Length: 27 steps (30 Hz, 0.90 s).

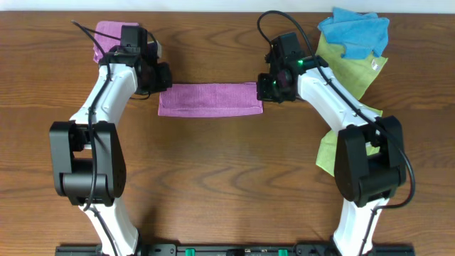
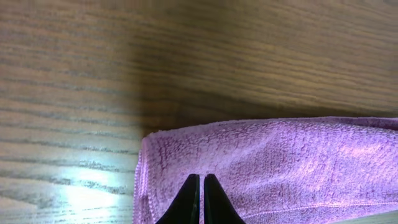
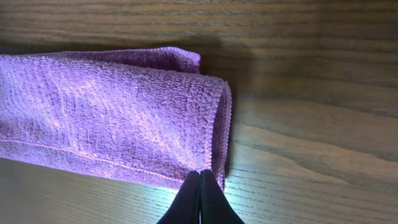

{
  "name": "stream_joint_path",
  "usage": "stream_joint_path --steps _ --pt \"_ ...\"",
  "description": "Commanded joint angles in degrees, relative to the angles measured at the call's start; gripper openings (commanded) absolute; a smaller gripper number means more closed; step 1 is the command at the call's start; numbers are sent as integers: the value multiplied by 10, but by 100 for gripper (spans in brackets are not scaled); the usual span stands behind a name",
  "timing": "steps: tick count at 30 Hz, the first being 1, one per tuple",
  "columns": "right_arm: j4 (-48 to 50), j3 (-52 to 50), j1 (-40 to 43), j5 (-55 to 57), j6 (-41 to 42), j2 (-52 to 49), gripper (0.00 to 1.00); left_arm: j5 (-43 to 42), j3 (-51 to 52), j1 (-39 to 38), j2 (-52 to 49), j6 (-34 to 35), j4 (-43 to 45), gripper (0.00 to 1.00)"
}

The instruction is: Fold the cloth

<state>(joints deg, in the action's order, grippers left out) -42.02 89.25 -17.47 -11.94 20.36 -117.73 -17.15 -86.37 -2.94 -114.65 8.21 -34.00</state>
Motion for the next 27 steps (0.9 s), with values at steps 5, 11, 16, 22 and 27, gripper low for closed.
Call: stream_joint_path --steps 5,11,16,22,27 --pt "0 11 4 2 -3 0 5 31 12 -11 -8 -23 11 6" --pt "0 11 4 2 -3 0 38 65 12 -12 -36 -23 -7 6" --pt "0 11 4 2 -3 0 88 68 12 -12 -71 -21 -17 6" --pt "2 11 4 1 -3 0 99 57 12 -12 -81 -20 -15 6" --pt "2 8 2 -3 -3 0 99 57 12 -12 -84 -21 -16 6"
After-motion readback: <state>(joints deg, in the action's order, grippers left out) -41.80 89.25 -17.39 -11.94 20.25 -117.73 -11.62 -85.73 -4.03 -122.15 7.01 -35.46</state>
